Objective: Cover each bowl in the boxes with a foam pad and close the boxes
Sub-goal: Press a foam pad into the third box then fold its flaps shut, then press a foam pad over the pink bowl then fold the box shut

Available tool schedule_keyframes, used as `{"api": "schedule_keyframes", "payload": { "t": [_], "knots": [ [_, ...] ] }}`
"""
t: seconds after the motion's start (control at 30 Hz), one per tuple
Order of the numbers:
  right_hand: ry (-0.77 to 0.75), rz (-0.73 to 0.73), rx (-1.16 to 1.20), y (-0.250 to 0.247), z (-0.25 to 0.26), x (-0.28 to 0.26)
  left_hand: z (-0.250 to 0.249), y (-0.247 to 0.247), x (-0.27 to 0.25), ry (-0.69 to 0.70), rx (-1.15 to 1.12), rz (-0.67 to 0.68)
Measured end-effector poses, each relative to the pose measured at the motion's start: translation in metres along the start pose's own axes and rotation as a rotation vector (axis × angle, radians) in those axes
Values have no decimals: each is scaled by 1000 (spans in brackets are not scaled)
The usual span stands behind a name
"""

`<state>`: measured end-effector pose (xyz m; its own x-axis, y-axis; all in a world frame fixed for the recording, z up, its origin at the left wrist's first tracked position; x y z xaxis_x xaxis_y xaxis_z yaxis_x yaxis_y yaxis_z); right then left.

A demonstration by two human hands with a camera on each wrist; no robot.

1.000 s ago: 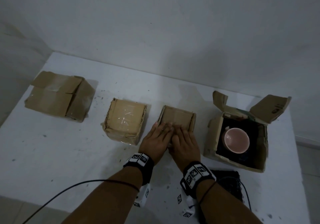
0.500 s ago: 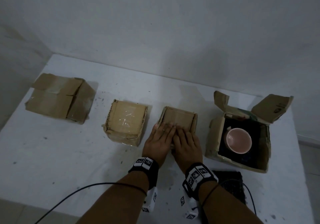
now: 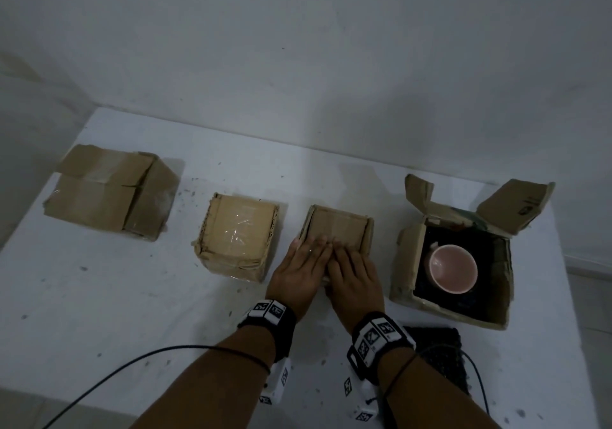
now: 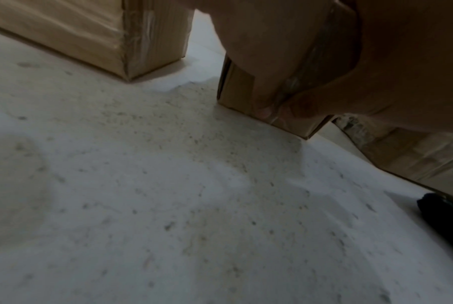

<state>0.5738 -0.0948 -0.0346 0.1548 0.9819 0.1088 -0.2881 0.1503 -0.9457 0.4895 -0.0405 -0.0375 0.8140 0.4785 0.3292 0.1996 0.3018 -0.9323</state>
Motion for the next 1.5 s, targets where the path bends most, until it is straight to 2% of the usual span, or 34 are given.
{"api": "schedule_keyframes", "payload": {
  "t": [0.33,0.73,0.9,1.03,1.13,1.23,1.3,1.37,1.43,1.5],
  "knots": [
    [6,81,16,5,-2,-2,0,1,-2,100,10,88],
    [85,149,121,-1,-3,0,2,6,2,120,-81,215],
    [59,226,159,-11,-1,-4,2,4,5,167,-113,306],
    [23,292,143,-15,-3,-2,2,3,7,150,-53,373],
    [22,216,141,-27,-5,-6,1,-1,4,146,-17,375],
    [42,122,202,-44,-11,-26,2,-19,3,79,26,401],
    [51,116,258,-53,-20,-46,-2,-37,0,-11,-7,398],
    [47,130,329,-59,-33,-67,-14,-56,-9,-102,-100,316],
    [106,229,487,-64,-48,-90,-35,-66,-25,-187,-219,229],
    [172,236,576,-71,-68,-115,-64,-63,-45,-262,-328,218]
  ]
}}
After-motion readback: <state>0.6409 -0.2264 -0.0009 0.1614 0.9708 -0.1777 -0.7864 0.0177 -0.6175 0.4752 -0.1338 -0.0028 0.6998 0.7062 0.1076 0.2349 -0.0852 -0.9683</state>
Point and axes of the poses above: each hand's wrist, its own x-axis towards the middle knuckle, its own y-axis out of the palm, z = x × y, the point moved 6 cm from there along x, towards the middle knuckle, and after that the axes turned 14 degrees about x, right-handed, at the moved point
